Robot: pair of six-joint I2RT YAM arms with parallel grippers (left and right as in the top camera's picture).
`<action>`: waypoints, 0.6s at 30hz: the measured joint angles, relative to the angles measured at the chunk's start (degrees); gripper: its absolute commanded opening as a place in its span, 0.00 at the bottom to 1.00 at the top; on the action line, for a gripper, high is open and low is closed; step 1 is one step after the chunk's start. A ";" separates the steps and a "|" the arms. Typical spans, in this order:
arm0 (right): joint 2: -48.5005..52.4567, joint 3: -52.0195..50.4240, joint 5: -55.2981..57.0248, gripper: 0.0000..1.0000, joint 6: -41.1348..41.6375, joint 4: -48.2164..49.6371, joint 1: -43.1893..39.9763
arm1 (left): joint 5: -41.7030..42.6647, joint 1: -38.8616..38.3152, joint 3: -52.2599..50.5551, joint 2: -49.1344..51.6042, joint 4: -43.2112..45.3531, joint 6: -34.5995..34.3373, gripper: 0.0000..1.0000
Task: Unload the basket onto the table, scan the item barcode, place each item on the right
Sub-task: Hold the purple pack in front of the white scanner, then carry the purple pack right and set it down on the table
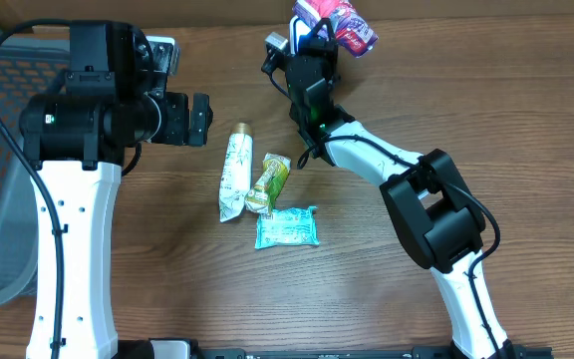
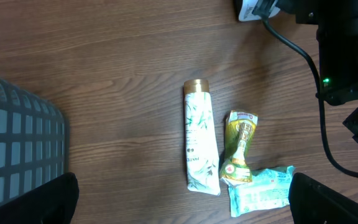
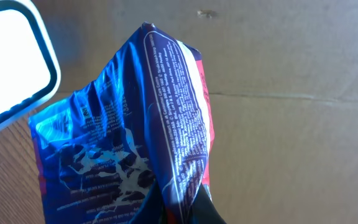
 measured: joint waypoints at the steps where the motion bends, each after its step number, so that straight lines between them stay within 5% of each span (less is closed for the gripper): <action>1: 0.00 0.00 0.48 0.04 1.16 0.52 0.17 | 0.00 0.00 0.00 0.00 0.00 0.00 1.00; 10: -8.52 -0.04 5.73 0.04 13.49 -9.31 2.75 | 0.00 0.00 0.00 0.00 -0.04 0.00 0.99; 18: -30.88 0.79 -3.32 0.04 51.54 -62.14 2.10 | 0.15 0.00 0.00 0.00 -0.04 0.00 0.99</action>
